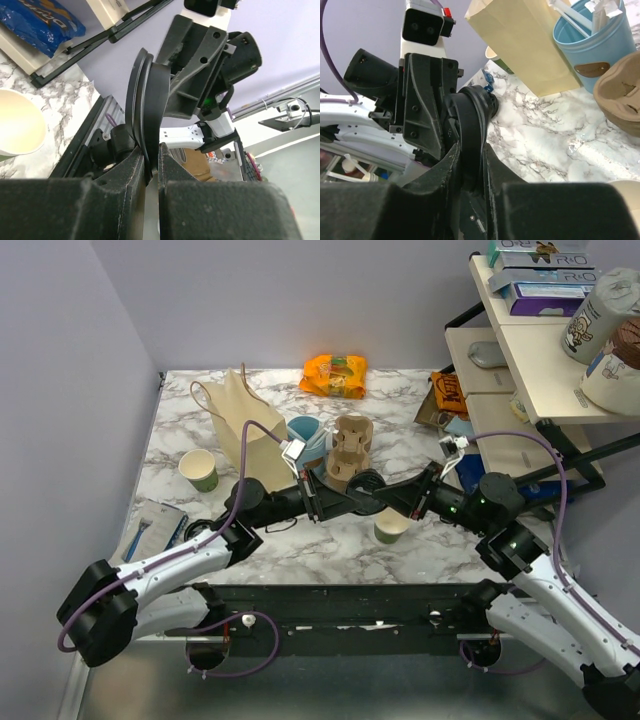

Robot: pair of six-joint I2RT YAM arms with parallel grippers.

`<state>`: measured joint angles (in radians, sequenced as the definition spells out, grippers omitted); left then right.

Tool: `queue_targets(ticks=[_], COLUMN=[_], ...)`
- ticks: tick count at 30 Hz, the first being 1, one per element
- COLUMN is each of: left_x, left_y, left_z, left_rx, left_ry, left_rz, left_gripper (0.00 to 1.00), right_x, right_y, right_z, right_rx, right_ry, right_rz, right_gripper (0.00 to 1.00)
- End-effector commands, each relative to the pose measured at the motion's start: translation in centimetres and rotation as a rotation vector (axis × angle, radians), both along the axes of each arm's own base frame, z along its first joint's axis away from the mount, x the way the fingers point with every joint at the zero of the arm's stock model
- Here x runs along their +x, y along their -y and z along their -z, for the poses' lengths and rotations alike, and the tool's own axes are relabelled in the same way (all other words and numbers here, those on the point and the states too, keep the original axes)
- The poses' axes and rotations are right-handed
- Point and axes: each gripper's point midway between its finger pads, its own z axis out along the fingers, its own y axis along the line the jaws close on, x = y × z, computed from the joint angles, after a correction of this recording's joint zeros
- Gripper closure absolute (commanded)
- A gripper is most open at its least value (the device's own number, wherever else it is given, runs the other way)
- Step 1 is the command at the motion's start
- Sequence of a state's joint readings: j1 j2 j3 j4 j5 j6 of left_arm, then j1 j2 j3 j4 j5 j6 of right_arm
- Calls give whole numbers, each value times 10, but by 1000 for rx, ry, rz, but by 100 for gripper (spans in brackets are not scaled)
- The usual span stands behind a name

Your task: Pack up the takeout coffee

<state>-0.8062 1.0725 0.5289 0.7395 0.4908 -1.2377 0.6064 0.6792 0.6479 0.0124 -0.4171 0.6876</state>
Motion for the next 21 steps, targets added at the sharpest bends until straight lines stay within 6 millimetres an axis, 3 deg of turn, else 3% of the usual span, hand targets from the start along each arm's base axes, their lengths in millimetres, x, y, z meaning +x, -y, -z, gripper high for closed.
queue_targets(ticks=[1, 4, 7, 8, 10, 11, 12, 14, 16, 17, 18, 20, 21], left_x=[1, 1, 3, 4, 5, 10, 10, 18, 24, 25, 37, 43, 45], left_y=[4, 3, 1, 0, -4, -7, -11, -20, -29, -36, -41, -47, -40], left_z=[-10, -8, -5, 2, 5, 18, 16, 37, 42, 62, 68, 91, 101], left_rx=[-11, -1, 29, 62, 95, 155, 169, 267, 331, 418, 467, 566, 603], left_ry=[39, 41, 41, 41, 51, 37, 48, 10, 33, -14, -22, -83, -104], left_rz=[2, -5, -24, -33, -55, -89, -110, -176, -231, -250, -317, -348, -326], left_gripper=[96, 81, 51, 30, 20, 1, 1, 1, 1, 1, 1, 1, 1], right_x=[-5, -1, 0, 1, 0, 4, 5, 11, 13, 17, 18, 16, 17], right_y=[0, 4, 7, 9, 14, 18, 22, 34, 46, 55, 61, 74, 80], right_z=[-3, -3, -4, -5, -7, -8, -3, 1, 0, 5, 3, 0, 0], right_rx=[-7, -6, -5, -4, 0, 0, -21, -41, -47, -73, -80, -82, -82], right_ry=[-15, -14, -13, -10, -6, -6, -24, -34, -21, -32, -21, -3, 8], right_rz=[-17, 22, 40, 54, 75, 112, 135, 214, 274, 334, 361, 410, 442], right_gripper=[81, 87, 90, 90, 91, 91, 91, 92, 92, 92, 92, 92, 92])
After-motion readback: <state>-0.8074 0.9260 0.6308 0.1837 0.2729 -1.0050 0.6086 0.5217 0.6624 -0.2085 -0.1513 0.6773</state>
